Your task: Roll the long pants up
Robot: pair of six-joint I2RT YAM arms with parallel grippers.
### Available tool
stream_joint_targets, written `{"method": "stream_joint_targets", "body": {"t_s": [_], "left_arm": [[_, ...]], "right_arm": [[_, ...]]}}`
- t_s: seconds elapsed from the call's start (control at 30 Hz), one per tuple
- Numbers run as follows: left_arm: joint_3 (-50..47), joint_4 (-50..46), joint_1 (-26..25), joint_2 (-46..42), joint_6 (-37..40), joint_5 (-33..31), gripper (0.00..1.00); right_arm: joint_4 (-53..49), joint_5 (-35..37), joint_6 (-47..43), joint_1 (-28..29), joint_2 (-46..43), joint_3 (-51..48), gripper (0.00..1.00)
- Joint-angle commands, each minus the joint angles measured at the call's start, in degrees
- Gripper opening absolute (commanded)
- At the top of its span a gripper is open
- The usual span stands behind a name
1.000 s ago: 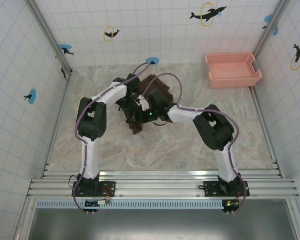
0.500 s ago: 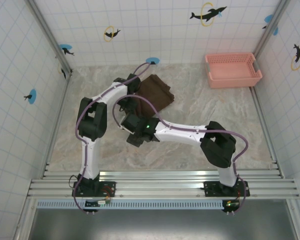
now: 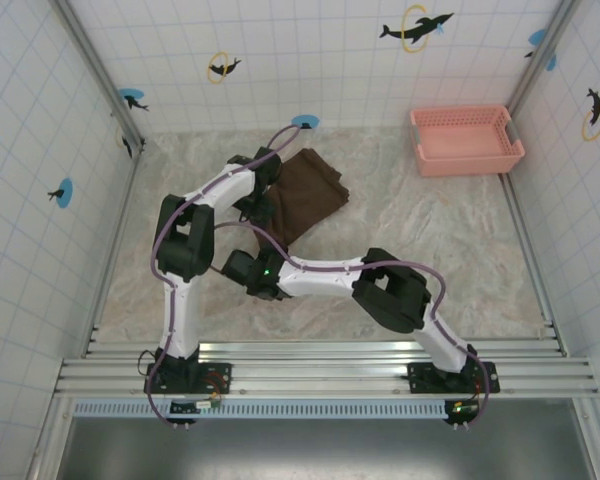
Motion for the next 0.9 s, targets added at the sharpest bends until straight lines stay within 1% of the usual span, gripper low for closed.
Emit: {"method": "stream_joint_targets", "body": {"t_s": [0.0, 0.03, 0.07, 0.1, 0.13, 0.17, 0.2, 0.23, 0.3, 0.33, 0.37, 0.4, 0.43, 0.57, 0.67, 0.73, 0.8, 0.83, 0.87], "left_arm": [[-0.06, 0.68, -0.5, 3.49, 1.0, 3.62, 0.97], [-0.05, 0.63, -0.45, 3.49, 1.16, 3.76, 0.97], [0.03, 0.54, -0.44, 3.49, 1.09, 3.77, 0.97], [0.04, 0.47, -0.43, 3.5, 1.19, 3.92, 0.98], [0.04, 0.4, -0.41, 3.49, 1.18, 3.95, 0.97], [0.04, 0.45, -0.44, 3.49, 1.28, 4.18, 0.97], [-0.05, 0.36, -0.35, 3.45, 1.27, 4.36, 0.97], [-0.05, 0.21, -0.32, 3.4, 1.31, 4.42, 0.97], [-0.31, 0.36, -0.13, 3.14, 1.45, 4.84, 0.97], [-0.45, 0.36, -0.14, 3.06, 1.49, 4.98, 0.98], [-0.49, 0.37, -0.06, 3.03, 1.45, 5.14, 0.97], [-0.49, 0.32, 0.03, 2.96, 1.44, 5.22, 0.97], [-0.49, 0.28, 0.14, 2.88, 1.52, 5.34, 0.97], [0.11, -0.95, 0.91, 1.56, 1.75, 5.71, 0.98], [1.12, -2.13, 2.74, -2.28, 1.63, 7.3, 0.98], [2.4, -3.23, 4.5, -5.26, 1.62, 8.87, 0.97], [4.09, -4.92, 6.35, -8.31, 1.99, 10.07, 0.97], [4.69, -5.52, 7.04, -9.43, 2.21, 10.22, 0.97], [5.03, -6.05, 7.72, -10.78, 2.47, 10.32, 0.97]], "right_arm": [[-0.58, 12.44, -2.08, 1.1, 7.26, 5.92, 0.98], [-1.28, 14.57, -2.54, 1.14, 9.12, 7.47, 0.99], [-1.33, 16.64, -2.68, 1.16, 10.44, 8.39, 0.98], [-1.31, 18.81, -2.84, 0.97, 11.88, 9.16, 0.94], [-1.32, 20.35, -3.19, 0.93, 13.14, 9.77, 0.84], [-1.21, 21.9, -3.51, 0.82, 14.06, 10.06, 0.62], [-1.16, 24.14, -3.66, 0.64, 15.09, 10.49, 0.36], [-1.18, 25.72, -3.94, 0.51, 15.87, 10.85, 0.26], [-1.24, 27.94, -4.28, -0.12, 16.95, 11.08, 0.21], [-1.27, 28.4, -4.27, -0.38, 17.15, 10.9, 0.18], [-1.26, 28.85, -4.27, -0.73, 17.2, 10.49, 0.09], [-0.87, 28.97, -4.51, -1.01, 16.86, 9.66, 0.03], [-0.36, 28.71, -4.77, -1.33, 16.42, 8.92, 0.0], [1.1, 26.69, -3.99, -2.56, 11.96, 4.46, 0.0], [1.92, 22.3, -3.55, -3.67, 6.81, 0.85, 0.0], [1.51, 17.45, -1.97, -4.83, 2.94, -1.18, 0.0], [0.21, 8.78, 0.9, -6.93, -2.4, -2.88, 0.0], [-0.78, 5.7, 2.72, -7.92, -3.97, -3.35, 0.0], [-0.88, -0.34, 3.95, -9.41, -6.66, -4.39, 0.0]]}}
